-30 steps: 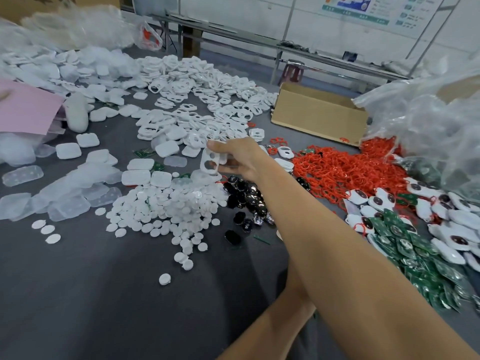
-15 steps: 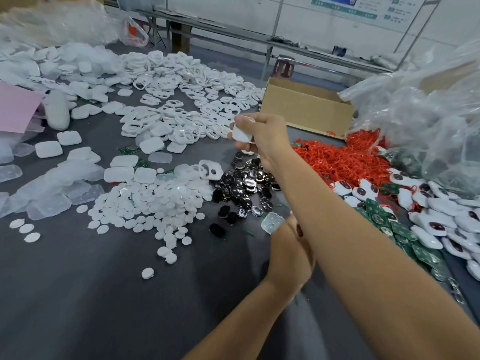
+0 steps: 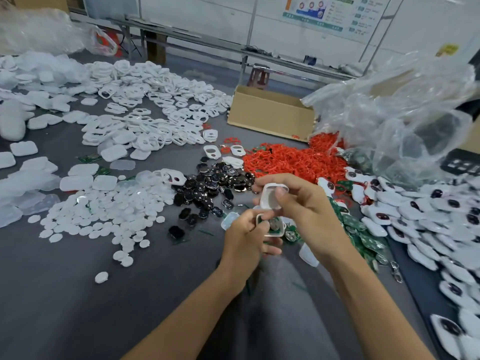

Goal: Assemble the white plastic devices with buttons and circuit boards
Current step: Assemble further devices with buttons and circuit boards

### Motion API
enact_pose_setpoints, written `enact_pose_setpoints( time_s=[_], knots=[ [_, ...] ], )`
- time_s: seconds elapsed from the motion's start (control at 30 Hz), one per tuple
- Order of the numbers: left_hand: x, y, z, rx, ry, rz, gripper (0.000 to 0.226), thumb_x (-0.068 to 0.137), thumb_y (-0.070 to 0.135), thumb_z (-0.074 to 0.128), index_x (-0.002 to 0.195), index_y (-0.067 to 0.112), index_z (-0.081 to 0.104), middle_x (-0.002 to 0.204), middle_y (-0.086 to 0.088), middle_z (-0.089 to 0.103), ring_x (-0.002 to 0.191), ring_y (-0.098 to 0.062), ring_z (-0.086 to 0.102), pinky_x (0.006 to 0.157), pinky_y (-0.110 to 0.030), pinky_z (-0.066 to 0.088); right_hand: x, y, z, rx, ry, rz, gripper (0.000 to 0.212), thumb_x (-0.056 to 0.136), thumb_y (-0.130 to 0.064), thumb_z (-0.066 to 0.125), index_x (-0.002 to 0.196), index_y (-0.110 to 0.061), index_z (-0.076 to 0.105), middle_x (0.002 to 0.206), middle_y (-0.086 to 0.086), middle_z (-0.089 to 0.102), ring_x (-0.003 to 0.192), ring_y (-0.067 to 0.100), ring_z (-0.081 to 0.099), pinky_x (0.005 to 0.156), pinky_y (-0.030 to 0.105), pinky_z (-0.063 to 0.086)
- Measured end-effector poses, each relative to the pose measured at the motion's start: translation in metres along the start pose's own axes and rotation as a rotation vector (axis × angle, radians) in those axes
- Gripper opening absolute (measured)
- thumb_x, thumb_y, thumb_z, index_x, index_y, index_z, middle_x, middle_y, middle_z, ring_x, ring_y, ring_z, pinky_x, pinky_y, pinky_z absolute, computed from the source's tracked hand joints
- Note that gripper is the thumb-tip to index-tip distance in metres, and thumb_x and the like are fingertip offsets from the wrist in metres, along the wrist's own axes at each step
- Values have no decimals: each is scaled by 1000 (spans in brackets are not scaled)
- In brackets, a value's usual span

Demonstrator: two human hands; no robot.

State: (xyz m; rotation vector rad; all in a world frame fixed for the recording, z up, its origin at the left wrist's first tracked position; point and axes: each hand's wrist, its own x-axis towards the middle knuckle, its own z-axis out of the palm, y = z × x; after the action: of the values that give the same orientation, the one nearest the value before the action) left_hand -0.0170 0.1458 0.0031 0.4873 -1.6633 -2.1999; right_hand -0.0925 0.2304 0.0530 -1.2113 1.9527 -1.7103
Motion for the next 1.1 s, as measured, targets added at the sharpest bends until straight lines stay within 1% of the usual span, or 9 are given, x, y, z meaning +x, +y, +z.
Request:
enact_pose_setpoints(
  time_s=[0.13, 0.27, 0.37, 0.43, 0.57, 0.7, 0.87, 1.0, 1.1],
  knots=[
    [7, -16, 2, 15, 9, -10, 17, 99, 7, 46, 107, 7, 61, 84, -12, 67, 67, -21, 66, 73, -44, 57, -24, 16, -12, 81, 230, 13, 19, 95, 1, 47, 97, -8, 63, 88, 9, 74, 76, 25, 69, 60, 27, 54],
    [10, -18, 2, -39, 20, -51, 18, 98, 1, 44, 103, 4, 61, 74, -7, 69, 58, -17, 66, 57, -29, 59, -37, 33, -22, -13, 415, -14, 20, 87, 2, 60, 89, -15, 71, 83, 1, 73, 69, 9, 58, 64, 17, 42],
    [11, -16, 1, -85, 20, -84, 19, 97, -2, 44, 96, 4, 62, 71, -10, 67, 54, -17, 65, 50, -26, 56, -39, 38, -34, -37, 516, -17, 21, 85, -4, 66, 85, -23, 75, 73, 2, 63, 64, 11, 43, 55, 14, 35],
    [12, -16, 0, -93, 3, -84, 19, 97, -2, 44, 95, 3, 62, 73, -13, 67, 54, -18, 65, 49, -26, 55, -40, 39, -38, 4, 569, -2, 22, 86, -5, 66, 84, -25, 75, 69, 0, 61, 63, 10, 44, 52, 12, 37],
    [13, -17, 0, -89, -16, -89, 19, 98, -1, 45, 93, 5, 63, 75, -13, 68, 57, -19, 66, 50, -26, 55, -41, 42, -38, 95, 547, 55, 22, 87, 3, 61, 91, -15, 72, 76, -8, 70, 70, 4, 60, 66, 13, 48],
    [15, -19, 0, -114, -17, -96, 17, 98, 2, 46, 95, 2, 62, 77, -16, 67, 58, -20, 67, 50, -26, 55, -39, 42, -37, 168, 565, 107, 5, 81, -8, 71, 86, -8, 70, 78, -6, 71, 69, 2, 61, 65, 11, 47],
    [15, -17, 1, -187, -9, -108, 30, 101, 17, 41, 91, 2, 65, 78, -18, 69, 60, -23, 67, 53, -30, 57, -40, 45, -34, 146, 551, 156, 23, 74, 4, 73, 83, -16, 66, 68, 5, 57, 63, 11, 52, 64, 15, 44],
    [14, -16, 0, -208, -22, -125, 41, 103, 26, 35, 88, 5, 67, 76, -17, 72, 64, -25, 70, 57, -32, 59, -39, 44, -29, 234, 492, 196, 26, 73, 5, 72, 92, -14, 70, 80, -4, 69, 72, 10, 62, 70, 18, 50],
    [13, -16, 2, -197, -42, -131, 40, 103, 24, 35, 88, 8, 68, 77, -16, 73, 67, -28, 71, 61, -33, 60, -37, 43, -16, 275, 427, 221, 22, 75, 7, 69, 89, -9, 71, 72, -5, 70, 66, 5, 62, 65, 14, 48]
  ],
)
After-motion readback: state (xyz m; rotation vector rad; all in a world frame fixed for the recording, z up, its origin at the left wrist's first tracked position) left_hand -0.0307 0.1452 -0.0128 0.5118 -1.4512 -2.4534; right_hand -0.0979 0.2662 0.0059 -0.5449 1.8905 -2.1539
